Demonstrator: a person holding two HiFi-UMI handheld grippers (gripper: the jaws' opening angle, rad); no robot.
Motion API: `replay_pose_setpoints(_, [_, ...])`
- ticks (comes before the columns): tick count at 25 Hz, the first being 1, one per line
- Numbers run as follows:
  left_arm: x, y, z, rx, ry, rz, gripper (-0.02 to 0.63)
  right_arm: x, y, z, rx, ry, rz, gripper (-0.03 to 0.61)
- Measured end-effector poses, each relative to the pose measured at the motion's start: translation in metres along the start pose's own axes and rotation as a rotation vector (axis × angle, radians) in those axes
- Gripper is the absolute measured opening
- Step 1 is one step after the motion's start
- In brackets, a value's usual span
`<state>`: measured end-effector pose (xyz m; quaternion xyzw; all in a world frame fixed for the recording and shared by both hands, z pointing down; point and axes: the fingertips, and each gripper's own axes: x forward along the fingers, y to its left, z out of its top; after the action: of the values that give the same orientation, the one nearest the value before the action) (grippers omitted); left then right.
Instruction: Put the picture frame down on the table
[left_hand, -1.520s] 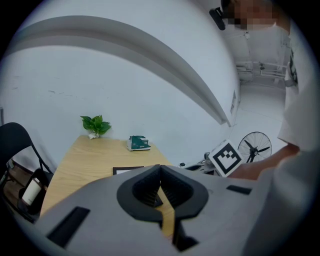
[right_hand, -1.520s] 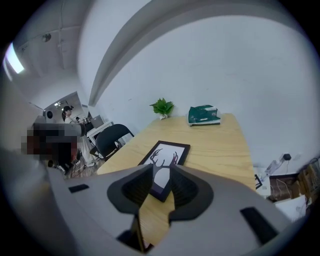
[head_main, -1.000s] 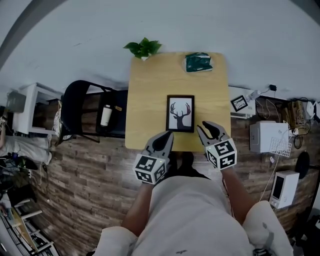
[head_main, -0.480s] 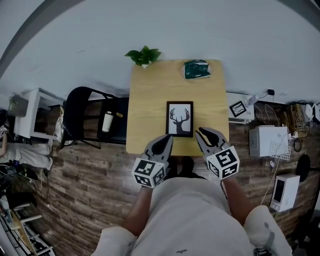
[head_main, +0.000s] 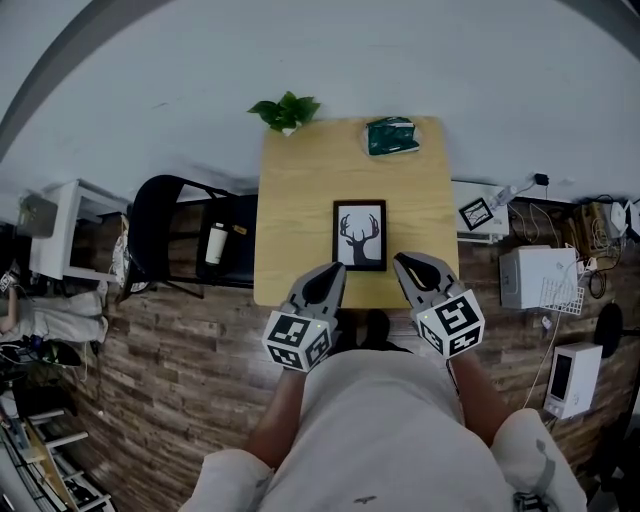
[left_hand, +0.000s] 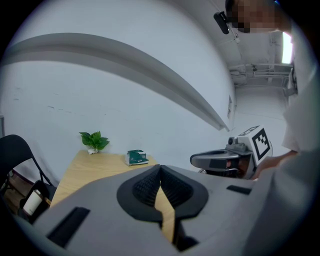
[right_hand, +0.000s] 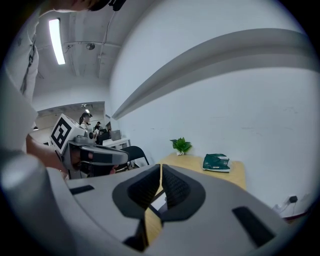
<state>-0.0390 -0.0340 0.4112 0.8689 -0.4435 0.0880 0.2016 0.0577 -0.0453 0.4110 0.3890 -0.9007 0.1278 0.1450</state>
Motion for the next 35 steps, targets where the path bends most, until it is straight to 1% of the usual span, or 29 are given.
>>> replay_pose_setpoints(4, [-0.003,0.001,0.000,-0.004,-0.006,0.002,0.006,-0.002,0.003,0.000,0.000,-0.003,0.003,0.000])
replay_pose_setpoints(14, [-0.009,0.005,-0.001,0.002,-0.008,0.005,0.006,0.000,0.011,0.002,0.000,-0.012,0.016,0.000])
replay_pose_setpoints(20, [-0.011,0.007,-0.002,-0.005,-0.008,0.009,0.006,0.002,0.011,0.000,0.011,-0.007,0.016,0.000])
replay_pose_setpoints(35, [-0.005,0.012,-0.005,-0.014,-0.002,0.019,0.006,0.009,0.008,-0.002,0.002,0.002,0.024,-0.001])
